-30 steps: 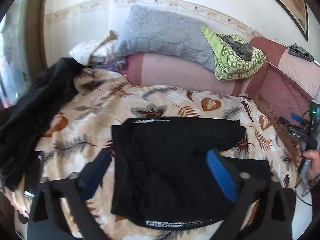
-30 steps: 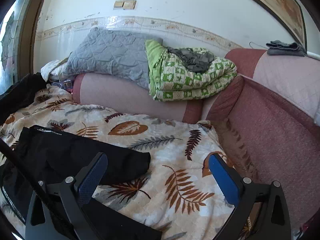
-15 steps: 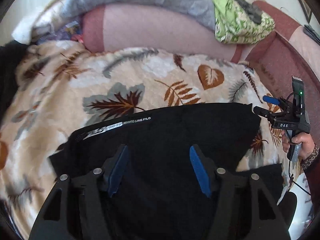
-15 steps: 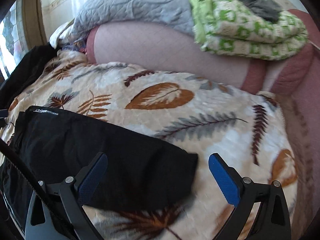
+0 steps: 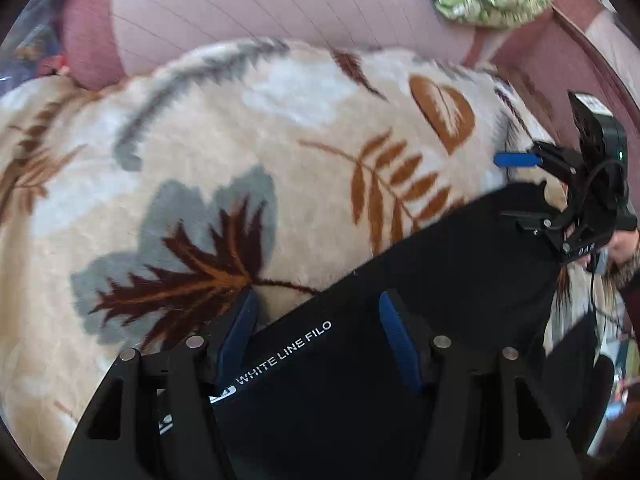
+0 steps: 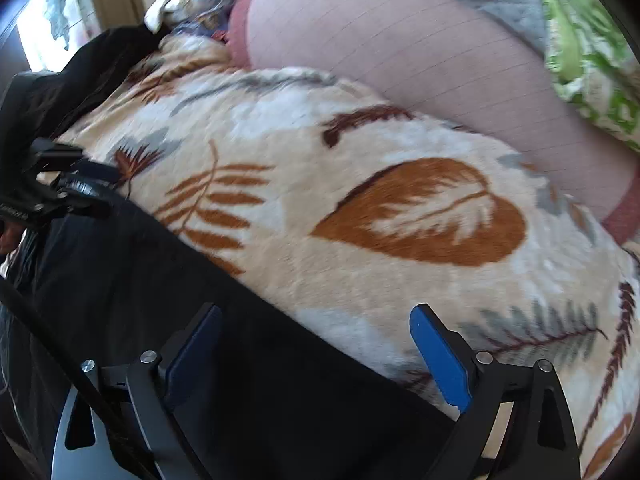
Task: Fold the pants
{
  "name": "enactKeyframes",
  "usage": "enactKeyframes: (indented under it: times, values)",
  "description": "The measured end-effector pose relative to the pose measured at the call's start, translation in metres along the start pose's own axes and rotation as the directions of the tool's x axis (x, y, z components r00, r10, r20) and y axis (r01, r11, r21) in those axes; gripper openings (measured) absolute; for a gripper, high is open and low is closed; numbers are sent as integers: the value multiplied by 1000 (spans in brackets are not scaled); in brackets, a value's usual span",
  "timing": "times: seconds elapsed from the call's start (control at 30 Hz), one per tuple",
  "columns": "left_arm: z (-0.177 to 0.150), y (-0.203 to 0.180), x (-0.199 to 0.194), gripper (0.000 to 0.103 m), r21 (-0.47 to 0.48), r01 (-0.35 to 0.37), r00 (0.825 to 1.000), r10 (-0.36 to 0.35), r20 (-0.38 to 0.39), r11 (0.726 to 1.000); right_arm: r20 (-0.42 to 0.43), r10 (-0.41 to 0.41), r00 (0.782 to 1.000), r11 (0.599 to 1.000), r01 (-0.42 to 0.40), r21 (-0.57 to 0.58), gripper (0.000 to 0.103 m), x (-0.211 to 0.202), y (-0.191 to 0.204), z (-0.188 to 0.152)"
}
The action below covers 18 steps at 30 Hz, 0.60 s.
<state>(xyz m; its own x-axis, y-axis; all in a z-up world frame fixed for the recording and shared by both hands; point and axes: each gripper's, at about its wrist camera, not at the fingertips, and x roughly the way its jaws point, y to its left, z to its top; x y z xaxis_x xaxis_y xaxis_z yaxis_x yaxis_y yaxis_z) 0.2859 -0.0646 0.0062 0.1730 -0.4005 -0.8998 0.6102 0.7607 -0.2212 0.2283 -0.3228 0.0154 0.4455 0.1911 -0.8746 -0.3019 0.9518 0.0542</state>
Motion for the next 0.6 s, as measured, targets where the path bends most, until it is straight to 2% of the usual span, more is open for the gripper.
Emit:
enactKeyframes:
  times: [0.13,0.2,0.27,0.3,0.33,0.37,0.4,0.43,0.47,0.6]
  values:
    - [1,-8,7,81,66,29,999,-27,-26,997,-48,1,999,999,-3,-54,96,16,8,-7]
    - [1,-16,11,82,102,-14,999,18,-39,995,-33,-5,999,998,3,-66,96,16,10,-10]
    - [-1,-23,11,61,128,-87,996,91,-27,988,-29,4,1000,999,-5,-50,92,16,9,-10]
    - [-2,-25,8,35,133,-88,996,91,-17,987,-26,9,1000,999,-10,-48,88,15,9,-10]
    - [-3,-24,3,19,113,-33,999,35,-15,993,-20,10,1000,999,-11,-45,72,12,9,-11]
    - [-4,-22,-1,17,93,-9,1000,10,-10,996,-14,23,1000,999,-23,-35,44,8,8,-11]
    - [-7,-25,-6,15,97,-19,1000,18,10,995,-14,56,998,998,-56,-13,30,5,6,-10]
    - [-9,-27,-9,15,98,-26,1000,24,18,995,-20,107,994,994,-106,26,10,3,3,-10]
    - [-13,-30,-12,14,96,-34,999,32,26,995,-28,137,990,989,-135,64,8,0,1,-11]
    - [-27,-43,-35,13,83,-52,996,46,72,995,-18,108,994,992,-106,64,7,-14,18,-14]
